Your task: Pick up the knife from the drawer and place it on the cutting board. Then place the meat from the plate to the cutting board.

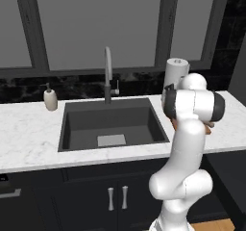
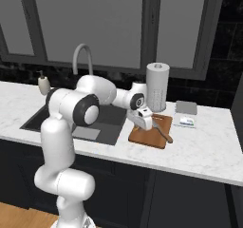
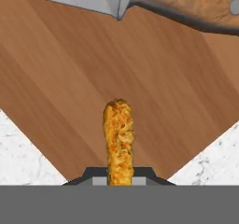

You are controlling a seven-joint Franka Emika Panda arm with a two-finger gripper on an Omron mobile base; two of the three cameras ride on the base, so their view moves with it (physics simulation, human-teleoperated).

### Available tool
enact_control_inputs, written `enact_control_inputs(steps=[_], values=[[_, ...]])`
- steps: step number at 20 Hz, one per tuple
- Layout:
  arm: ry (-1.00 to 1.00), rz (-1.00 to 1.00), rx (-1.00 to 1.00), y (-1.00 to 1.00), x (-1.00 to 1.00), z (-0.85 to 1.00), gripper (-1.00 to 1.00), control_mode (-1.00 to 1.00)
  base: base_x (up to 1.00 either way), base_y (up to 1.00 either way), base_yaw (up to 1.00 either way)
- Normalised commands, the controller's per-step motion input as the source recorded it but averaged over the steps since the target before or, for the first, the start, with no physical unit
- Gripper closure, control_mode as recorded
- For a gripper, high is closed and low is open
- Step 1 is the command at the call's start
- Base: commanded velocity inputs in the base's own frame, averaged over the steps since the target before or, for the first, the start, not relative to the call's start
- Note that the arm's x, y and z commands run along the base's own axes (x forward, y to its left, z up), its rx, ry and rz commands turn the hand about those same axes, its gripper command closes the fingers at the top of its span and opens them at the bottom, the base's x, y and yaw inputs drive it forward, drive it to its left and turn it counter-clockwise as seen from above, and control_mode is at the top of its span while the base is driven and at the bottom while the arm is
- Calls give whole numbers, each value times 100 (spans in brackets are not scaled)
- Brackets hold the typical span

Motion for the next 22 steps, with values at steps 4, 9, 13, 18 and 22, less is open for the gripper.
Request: enact_control_inputs(steps=[4,9,13,18,22], values=[[0,0,0,-21,25,-1,100,-100,0,0,0],[0,0,0,-2,15,-32,100,-100,0,0,0],[0,0,0,-3,6,-36,100,-100,0,0,0],[0,0,0,0,1,-1,-100,-100,0,0,0],[0,0,0,0,1,1,-100,-100,0,0,0]])
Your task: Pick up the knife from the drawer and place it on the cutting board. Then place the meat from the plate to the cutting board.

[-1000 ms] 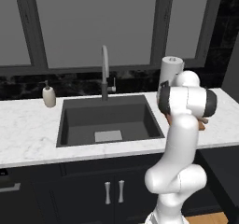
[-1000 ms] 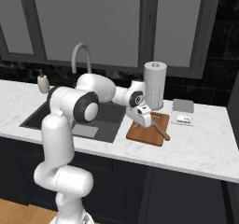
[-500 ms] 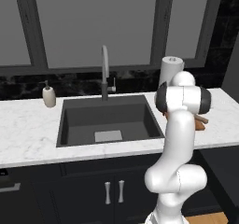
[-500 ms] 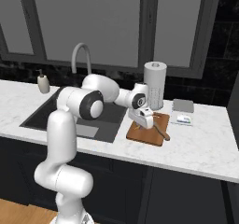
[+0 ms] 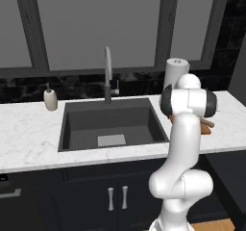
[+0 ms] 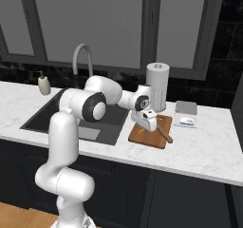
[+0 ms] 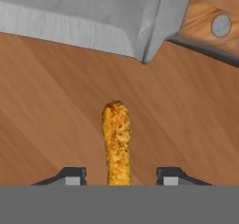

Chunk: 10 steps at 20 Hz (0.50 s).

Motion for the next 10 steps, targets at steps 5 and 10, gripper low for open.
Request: enact_control_inputs(steps=[5,10], values=[[0,2,0,0,-5,34,-100,-100,0,0,0],[-3,6,0,15,-49,79,-100,-100,0,0,0]])
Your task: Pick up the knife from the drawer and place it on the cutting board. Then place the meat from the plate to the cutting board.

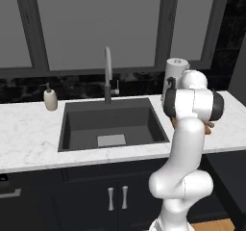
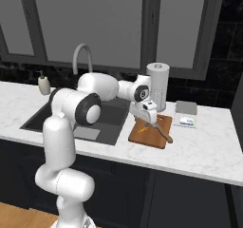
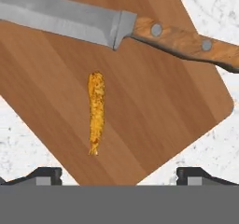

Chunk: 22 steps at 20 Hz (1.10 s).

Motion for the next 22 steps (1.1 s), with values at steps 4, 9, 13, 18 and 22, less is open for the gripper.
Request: enact_control_inputs(steps=[4,9,13,18,22], values=[[-2,9,0,49,-49,94,-100,-100,0,0,0],[-9,13,0,48,-43,62,-100,-100,0,0,0],[-8,9,2,32,-52,61,-100,-100,0,0,0],[0,6,6,6,-56,42,-100,-100,0,0,0],[1,7,2,34,-49,47,-100,-100,0,0,0]])
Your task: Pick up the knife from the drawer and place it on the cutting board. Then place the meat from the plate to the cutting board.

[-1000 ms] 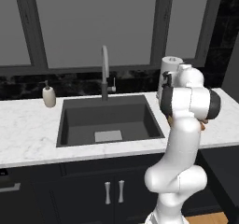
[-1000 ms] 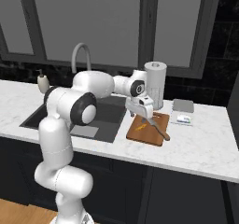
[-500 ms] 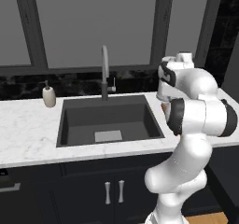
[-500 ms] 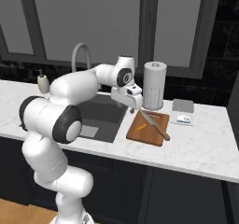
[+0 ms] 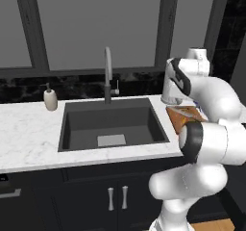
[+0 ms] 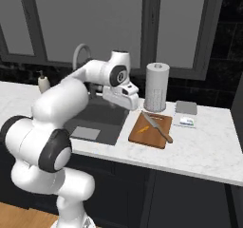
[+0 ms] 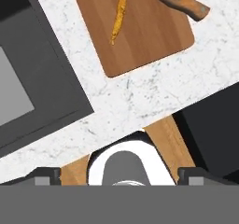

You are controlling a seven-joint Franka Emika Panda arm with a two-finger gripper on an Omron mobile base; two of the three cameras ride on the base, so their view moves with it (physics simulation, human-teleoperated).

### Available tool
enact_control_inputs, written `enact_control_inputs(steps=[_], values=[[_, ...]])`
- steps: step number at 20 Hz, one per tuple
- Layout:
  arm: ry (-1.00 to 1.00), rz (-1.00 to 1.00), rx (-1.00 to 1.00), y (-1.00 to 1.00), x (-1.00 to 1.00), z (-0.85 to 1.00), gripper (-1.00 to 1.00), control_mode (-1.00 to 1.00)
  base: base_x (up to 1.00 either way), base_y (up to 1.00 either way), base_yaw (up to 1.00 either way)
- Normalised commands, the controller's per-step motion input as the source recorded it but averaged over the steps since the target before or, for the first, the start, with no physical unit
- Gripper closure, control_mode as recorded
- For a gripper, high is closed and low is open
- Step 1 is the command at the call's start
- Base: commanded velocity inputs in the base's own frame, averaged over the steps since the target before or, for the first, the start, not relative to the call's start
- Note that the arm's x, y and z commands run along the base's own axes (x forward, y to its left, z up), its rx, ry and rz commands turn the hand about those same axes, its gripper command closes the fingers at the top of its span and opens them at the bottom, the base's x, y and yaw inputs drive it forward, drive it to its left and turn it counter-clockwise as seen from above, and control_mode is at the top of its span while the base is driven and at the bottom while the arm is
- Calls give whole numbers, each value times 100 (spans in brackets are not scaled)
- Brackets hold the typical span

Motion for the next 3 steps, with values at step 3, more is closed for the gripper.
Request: enact_control_inputs(steps=[3], values=[[0,8,2,30,-54,37,-100,-100,0,0,0]])
